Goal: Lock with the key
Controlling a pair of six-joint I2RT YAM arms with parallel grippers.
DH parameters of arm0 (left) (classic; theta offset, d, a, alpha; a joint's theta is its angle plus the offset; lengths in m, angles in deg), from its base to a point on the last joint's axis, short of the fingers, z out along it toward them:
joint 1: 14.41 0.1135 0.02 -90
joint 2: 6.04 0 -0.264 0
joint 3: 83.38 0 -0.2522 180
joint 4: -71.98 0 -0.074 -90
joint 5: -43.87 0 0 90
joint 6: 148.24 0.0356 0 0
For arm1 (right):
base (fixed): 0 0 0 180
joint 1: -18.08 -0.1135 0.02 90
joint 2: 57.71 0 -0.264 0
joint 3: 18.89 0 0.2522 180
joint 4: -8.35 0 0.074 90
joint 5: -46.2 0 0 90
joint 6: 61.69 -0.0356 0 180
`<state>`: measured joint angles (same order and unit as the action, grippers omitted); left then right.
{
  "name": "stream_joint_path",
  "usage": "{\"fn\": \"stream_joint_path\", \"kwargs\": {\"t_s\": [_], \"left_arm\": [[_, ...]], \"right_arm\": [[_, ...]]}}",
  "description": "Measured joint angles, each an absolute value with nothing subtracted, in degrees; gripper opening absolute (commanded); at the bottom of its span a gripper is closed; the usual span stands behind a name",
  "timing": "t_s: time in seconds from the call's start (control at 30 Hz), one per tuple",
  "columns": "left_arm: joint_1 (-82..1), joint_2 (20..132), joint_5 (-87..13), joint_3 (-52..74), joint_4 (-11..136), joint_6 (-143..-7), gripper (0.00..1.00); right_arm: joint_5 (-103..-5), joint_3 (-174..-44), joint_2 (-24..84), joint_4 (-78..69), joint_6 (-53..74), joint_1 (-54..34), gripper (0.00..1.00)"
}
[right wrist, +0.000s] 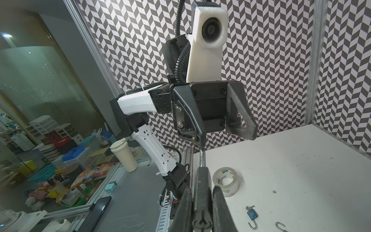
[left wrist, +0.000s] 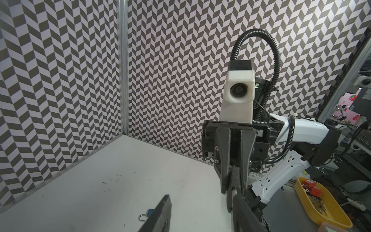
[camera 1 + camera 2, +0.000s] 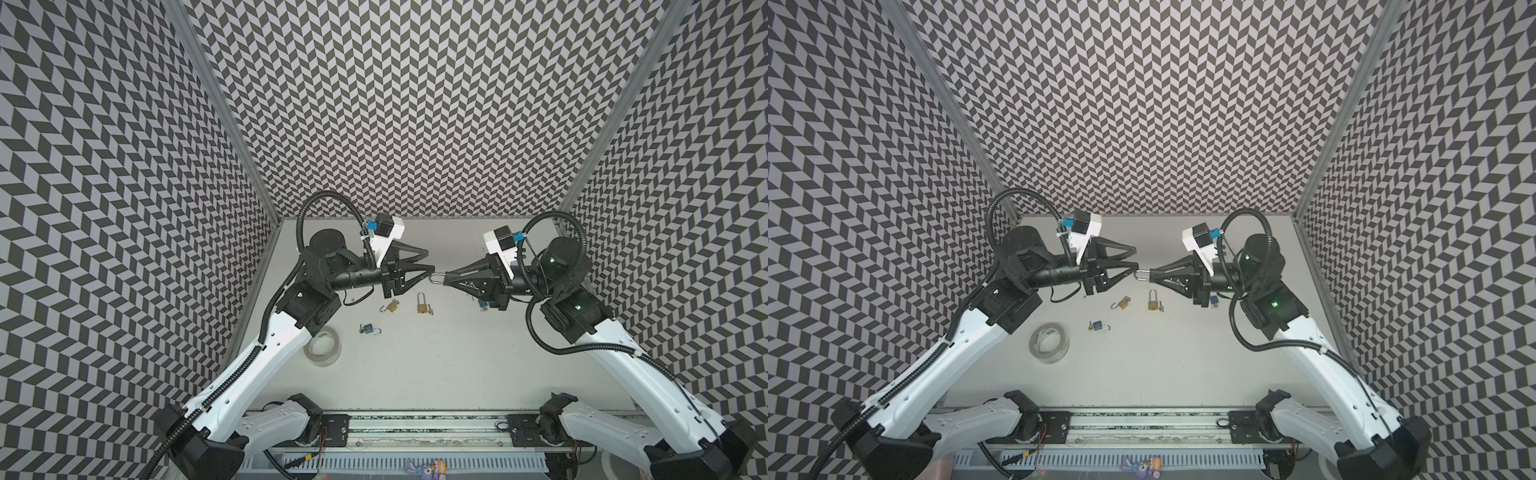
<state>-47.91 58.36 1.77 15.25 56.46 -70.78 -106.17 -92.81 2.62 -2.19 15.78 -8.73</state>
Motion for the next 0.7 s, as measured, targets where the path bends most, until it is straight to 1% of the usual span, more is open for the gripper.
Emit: {"fn": "stream_joint_path", "kwargs": {"t_s": [0.07,0.2,0.33,0.5,0.57,0.7], "left_arm": [[-47.9,58.5,2.8,15.2,56.5,-70.8,0.48],[-47.9,58.5,4.0,15.2,56.5,-70.8,0.52],[-47.9,58.5,4.7,15.2,56.7,-70.8,0.52],[-47.9,58.6,5.7,15.4,57.0,-70.9,0.51],[-48.1,58.8,6.1,15.8,57.3,-71.1,0.48],[-48.9,59.7,6.6,16.3,57.8,-71.6,0.33]], "right_arm": [[-106.2,-92.8,2.6,-2.2,15.6,-8.6,0.00],[-105.7,-92.8,2.6,-2.9,16.2,-8.4,0.00],[-104.9,-93.0,2.6,-4.2,16.9,-8.4,0.00],[-105.1,-92.9,2.6,-2.2,15.3,-8.4,0.00],[-105.2,-92.7,2.6,-1.2,14.7,-8.4,0.00],[-105.4,-92.4,2.6,0.6,13.2,-8.4,0.00]]}}
